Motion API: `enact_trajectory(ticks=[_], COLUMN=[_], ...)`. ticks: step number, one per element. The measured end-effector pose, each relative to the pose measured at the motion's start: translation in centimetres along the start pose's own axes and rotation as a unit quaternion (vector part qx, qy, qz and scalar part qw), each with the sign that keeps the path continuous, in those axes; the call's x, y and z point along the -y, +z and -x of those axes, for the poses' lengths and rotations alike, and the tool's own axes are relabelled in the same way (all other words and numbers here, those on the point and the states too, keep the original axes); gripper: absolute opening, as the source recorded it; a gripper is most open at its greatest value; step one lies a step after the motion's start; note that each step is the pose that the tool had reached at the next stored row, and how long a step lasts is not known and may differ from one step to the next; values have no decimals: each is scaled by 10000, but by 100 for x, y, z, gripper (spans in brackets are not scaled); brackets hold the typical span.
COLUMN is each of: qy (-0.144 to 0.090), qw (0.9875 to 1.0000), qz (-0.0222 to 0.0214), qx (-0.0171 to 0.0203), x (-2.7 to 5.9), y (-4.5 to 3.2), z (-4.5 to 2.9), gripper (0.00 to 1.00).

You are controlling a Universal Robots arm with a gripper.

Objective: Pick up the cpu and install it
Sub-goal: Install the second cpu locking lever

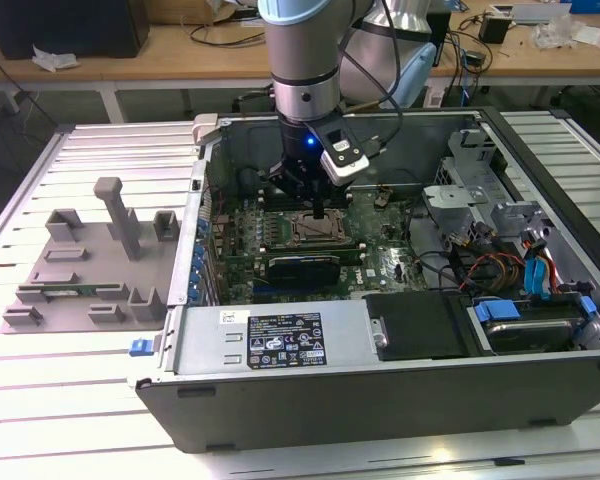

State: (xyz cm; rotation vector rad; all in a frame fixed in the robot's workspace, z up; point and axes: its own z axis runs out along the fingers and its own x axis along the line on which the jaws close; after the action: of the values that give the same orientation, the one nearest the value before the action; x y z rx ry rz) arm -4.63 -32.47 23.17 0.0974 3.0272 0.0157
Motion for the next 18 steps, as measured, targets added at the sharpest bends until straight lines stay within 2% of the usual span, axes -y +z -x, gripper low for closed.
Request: enact_trajectory(ticks=[5, 7, 13, 18], qy=[0, 0, -1, 0], qw=[10000, 10000, 10000, 10000], qz=[-1, -3, -6, -5], qx=[0, 0, 0, 1], x=[-1, -1, 5, 150], y=[-19, -83, -85, -85], z=[3, 10, 11, 20], gripper=[11, 11, 11, 11])
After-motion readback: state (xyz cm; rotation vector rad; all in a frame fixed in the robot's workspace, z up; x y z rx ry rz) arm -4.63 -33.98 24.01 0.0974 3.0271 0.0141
